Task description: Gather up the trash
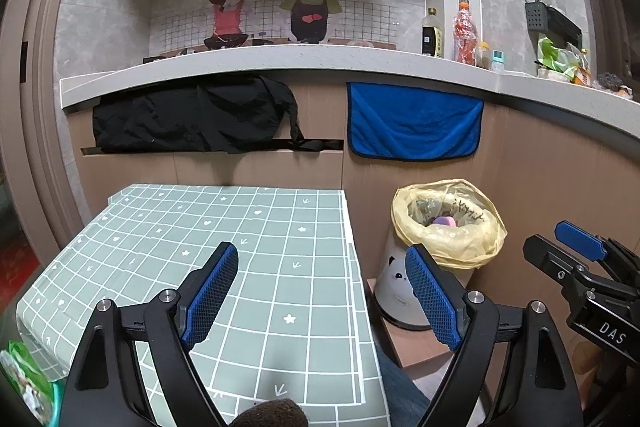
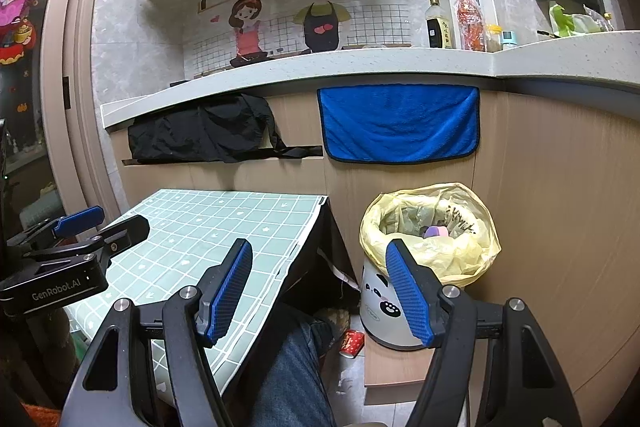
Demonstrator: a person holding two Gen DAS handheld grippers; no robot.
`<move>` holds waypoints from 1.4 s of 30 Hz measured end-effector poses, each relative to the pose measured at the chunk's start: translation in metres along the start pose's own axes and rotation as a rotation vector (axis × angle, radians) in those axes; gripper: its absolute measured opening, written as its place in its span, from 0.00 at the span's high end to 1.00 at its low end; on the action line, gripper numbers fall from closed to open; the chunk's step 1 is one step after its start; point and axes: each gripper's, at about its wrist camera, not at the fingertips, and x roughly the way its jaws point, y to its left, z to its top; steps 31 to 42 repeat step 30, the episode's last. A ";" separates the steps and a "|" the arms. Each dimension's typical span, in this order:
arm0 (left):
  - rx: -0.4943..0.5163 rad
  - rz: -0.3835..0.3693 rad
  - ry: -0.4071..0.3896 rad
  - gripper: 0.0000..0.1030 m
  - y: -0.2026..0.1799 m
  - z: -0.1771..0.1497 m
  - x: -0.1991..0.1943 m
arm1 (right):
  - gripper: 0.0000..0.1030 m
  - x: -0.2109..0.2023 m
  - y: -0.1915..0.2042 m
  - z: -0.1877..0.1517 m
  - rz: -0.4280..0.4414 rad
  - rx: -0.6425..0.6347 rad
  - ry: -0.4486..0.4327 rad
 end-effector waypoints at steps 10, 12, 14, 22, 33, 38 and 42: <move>0.005 -0.005 0.001 0.17 -0.002 -0.001 0.001 | 0.35 0.001 -0.002 0.001 0.004 -0.001 -0.001; 0.006 -0.005 0.000 0.17 -0.003 -0.001 0.002 | 0.35 0.002 -0.003 0.001 0.006 -0.001 0.000; 0.009 -0.007 0.001 0.17 -0.002 -0.001 0.003 | 0.35 0.002 -0.004 0.001 0.007 -0.001 0.002; 0.014 -0.021 0.012 0.17 -0.001 -0.001 0.005 | 0.35 0.003 -0.007 -0.001 0.002 0.004 0.004; 0.006 -0.044 0.038 0.17 0.012 0.001 0.019 | 0.35 0.007 -0.008 -0.003 -0.005 0.007 0.021; 0.006 -0.044 0.038 0.17 0.012 0.001 0.019 | 0.35 0.007 -0.008 -0.003 -0.005 0.007 0.021; 0.006 -0.044 0.038 0.17 0.012 0.001 0.019 | 0.35 0.007 -0.008 -0.003 -0.005 0.007 0.021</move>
